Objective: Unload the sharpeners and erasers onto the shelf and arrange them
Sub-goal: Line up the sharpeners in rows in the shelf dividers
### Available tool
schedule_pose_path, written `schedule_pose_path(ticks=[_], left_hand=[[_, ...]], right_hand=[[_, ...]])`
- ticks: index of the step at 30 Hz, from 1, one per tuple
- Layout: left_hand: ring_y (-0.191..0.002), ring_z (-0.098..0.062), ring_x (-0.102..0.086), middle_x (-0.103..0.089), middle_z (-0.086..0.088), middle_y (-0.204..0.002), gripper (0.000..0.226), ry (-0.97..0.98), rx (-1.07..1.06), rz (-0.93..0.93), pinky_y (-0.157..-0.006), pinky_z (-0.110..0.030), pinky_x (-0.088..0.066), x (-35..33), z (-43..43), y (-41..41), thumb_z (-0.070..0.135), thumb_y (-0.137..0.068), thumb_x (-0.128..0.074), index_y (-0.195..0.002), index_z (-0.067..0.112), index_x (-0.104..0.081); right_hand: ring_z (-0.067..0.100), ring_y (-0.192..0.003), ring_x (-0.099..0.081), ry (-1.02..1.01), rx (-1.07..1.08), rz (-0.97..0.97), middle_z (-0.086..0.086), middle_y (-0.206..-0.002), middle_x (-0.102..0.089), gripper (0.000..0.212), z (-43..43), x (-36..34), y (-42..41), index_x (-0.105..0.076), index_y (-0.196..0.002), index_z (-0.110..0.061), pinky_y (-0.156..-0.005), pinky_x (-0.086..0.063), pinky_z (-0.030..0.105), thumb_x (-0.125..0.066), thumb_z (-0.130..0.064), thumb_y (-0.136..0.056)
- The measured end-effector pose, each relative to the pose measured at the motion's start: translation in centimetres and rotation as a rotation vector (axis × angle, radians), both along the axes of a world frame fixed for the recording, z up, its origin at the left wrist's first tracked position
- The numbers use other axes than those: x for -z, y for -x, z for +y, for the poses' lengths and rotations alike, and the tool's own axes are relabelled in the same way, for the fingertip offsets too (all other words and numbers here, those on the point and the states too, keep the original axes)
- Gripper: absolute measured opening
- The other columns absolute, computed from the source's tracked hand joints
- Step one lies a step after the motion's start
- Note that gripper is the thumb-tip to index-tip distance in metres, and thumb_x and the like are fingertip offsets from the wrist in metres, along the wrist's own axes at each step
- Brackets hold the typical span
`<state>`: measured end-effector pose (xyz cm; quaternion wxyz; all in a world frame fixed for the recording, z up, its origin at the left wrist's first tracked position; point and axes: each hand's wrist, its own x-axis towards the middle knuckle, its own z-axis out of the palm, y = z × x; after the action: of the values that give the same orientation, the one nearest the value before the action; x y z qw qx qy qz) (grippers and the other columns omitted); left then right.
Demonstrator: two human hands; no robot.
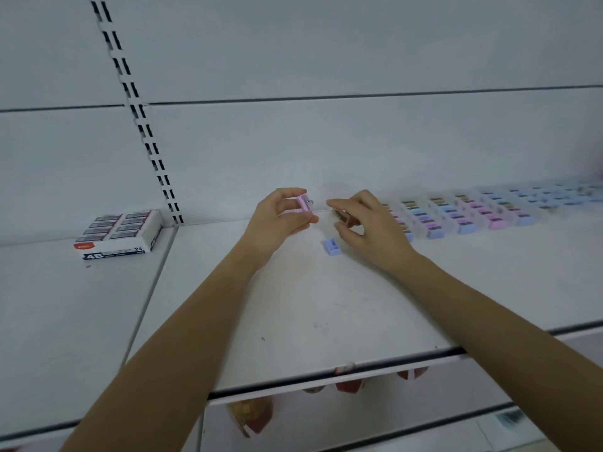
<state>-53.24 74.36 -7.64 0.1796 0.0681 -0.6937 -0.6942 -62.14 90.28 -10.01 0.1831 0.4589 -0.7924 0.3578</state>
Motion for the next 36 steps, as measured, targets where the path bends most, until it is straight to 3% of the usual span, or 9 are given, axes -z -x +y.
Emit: schedule_pose_path(ticks=[3, 6, 10, 16, 20, 24, 29, 34, 36], left_hand=[[-0.073, -0.006, -0.067, -0.066, -0.001, -0.097, 0.025, 0.144, -0.156, 0.048, -0.078, -0.025, -0.054, -0.4, 1.0, 0.1, 0.005, -0.077, -0.072, -0.09, 0.016, -0.054], [-0.07, -0.017, -0.065, -0.066, 0.004, -0.086, 0.029, 0.289, -0.234, 0.085, -0.073, -0.035, -0.052, -1.0, 2.3, 0.3, 0.013, -0.075, -0.075, -0.077, 0.018, -0.046], [-0.071, -0.028, -0.062, -0.064, 0.004, -0.08, 0.03, 0.463, -0.217, 0.106, -0.07, -0.035, -0.049, -2.4, 5.4, 1.4, 0.017, -0.076, -0.075, -0.077, 0.022, -0.046], [-0.051, -0.001, -0.049, -0.056, 0.01, -0.077, 0.025, 0.529, -0.121, 0.2, -0.059, -0.016, -0.044, -3.7, 15.0, 6.0, 0.015, -0.077, -0.073, -0.081, 0.026, -0.052], [-0.05, -0.003, -0.046, -0.056, 0.007, -0.074, 0.028, 0.54, -0.038, 0.211, -0.052, -0.013, -0.039, -3.4, 22.7, 9.6, 0.012, -0.077, -0.073, -0.076, 0.029, -0.051], [-0.048, 0.002, -0.049, -0.057, 0.009, -0.07, 0.029, 0.557, -0.004, 0.235, -0.05, -0.014, -0.041, -2.9, 29.1, 12.6, 0.013, -0.076, -0.074, -0.073, 0.029, -0.05], [-0.058, 0.01, -0.053, -0.057, 0.016, -0.074, 0.023, 0.614, 0.031, 0.219, -0.058, -0.004, -0.039, -2.0, 34.1, 15.9, 0.01, -0.074, -0.074, -0.077, 0.018, -0.053], [-0.058, 0.01, -0.052, -0.056, 0.016, -0.072, 0.022, 0.66, 0.062, 0.206, -0.058, -0.005, -0.039, -2.1, 36.4, 20.1, 0.01, -0.075, -0.074, -0.077, 0.018, -0.054], [-0.059, 0.011, -0.052, -0.055, 0.016, -0.073, 0.02, 0.681, 0.071, 0.206, -0.058, -0.004, -0.038, -2.1, 36.9, 22.0, 0.011, -0.074, -0.074, -0.08, 0.015, -0.055]], right_hand=[[0.002, -0.068, -0.048, 0.0, 0.013, -0.036, -0.005, -0.09, -0.05, 0.03, 0.4, -0.8, -0.2, -0.061, -0.105, -0.009, -0.069, -0.05, 0.035, -0.07, -0.023, -0.08], [-0.003, -0.064, -0.046, 0.05, 0.005, -0.032, -0.007, -0.084, -0.048, 0.032, 1.6, -1.7, -0.1, -0.058, -0.089, -0.008, -0.061, -0.044, 0.026, -0.074, -0.032, -0.074], [0.011, -0.065, -0.049, 0.102, 0.006, -0.215, 0.0, -0.079, -0.054, 0.031, 5.5, -2.3, 0.5, -0.049, -0.085, -0.012, -0.062, -0.041, 0.02, -0.076, -0.022, -0.073], [-0.004, -0.061, -0.052, 0.151, -0.025, -0.363, -0.01, -0.079, -0.053, 0.028, 16.3, -3.7, 2.9, -0.057, -0.101, -0.022, -0.06, -0.041, 0.008, -0.072, -0.017, -0.078], [-0.004, -0.056, -0.053, 0.151, 0.019, -0.431, -0.014, -0.073, -0.058, 0.005, 24.3, -3.9, 4.9, -0.066, -0.081, -0.019, -0.052, -0.04, 0.008, -0.071, -0.017, -0.079], [0.001, -0.044, -0.048, 0.177, 0.108, -0.505, -0.015, -0.061, -0.058, 0.007, 31.4, -3.2, 7.0, -0.065, -0.075, -0.022, -0.045, -0.04, 0.014, -0.07, -0.023, -0.079], [0.001, -0.039, -0.046, 0.176, 0.2, -0.53, -0.018, -0.046, -0.056, 0.012, 36.9, -2.5, 9.8, -0.067, -0.081, -0.014, -0.045, -0.038, 0.01, -0.069, -0.026, -0.08], [0.006, -0.055, -0.06, 0.173, 0.265, -0.615, -0.01, -0.073, -0.061, 0.026, 39.5, -1.8, 14.0, -0.064, -0.105, -0.012, -0.07, -0.051, 0.018, -0.069, -0.021, -0.081], [0.005, -0.06, -0.061, 0.149, 0.286, -0.588, -0.009, -0.077, -0.061, 0.027, 40.4, -1.8, 15.6, -0.063, -0.11, -0.011, -0.069, -0.049, 0.013, -0.065, -0.018, -0.084]])
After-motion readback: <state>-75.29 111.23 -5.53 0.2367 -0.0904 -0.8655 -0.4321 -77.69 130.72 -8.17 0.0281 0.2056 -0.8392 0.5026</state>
